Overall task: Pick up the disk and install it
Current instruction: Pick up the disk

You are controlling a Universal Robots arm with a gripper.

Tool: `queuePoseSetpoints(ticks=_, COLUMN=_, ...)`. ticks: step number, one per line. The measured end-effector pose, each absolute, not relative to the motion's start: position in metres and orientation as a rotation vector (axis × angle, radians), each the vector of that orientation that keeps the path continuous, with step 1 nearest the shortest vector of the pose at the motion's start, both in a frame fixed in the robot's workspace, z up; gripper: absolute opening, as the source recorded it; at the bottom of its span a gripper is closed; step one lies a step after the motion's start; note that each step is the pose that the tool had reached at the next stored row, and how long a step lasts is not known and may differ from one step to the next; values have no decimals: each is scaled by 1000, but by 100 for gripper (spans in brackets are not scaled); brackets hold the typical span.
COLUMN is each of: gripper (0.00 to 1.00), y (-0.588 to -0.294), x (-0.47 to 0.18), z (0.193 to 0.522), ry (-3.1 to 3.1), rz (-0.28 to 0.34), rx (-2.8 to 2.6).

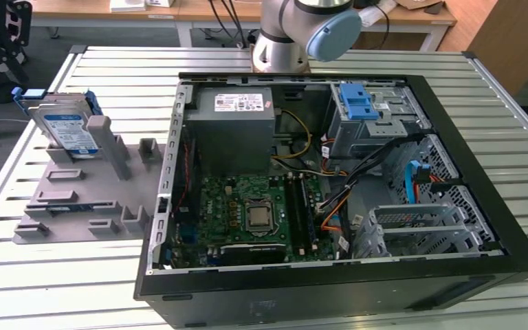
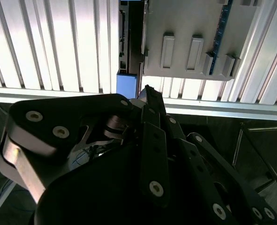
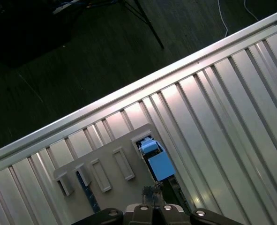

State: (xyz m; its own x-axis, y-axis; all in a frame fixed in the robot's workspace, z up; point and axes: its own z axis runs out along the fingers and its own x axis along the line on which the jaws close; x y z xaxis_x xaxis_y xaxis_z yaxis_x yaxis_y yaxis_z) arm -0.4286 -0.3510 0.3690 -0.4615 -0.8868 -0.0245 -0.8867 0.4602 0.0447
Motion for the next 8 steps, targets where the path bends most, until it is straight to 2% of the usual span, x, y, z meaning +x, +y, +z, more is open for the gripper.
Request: queuePoseSetpoints(ticks=8, gripper=11, y=-351, x=-429, z=369, ry=-2592, rz=-80, rx=1764)
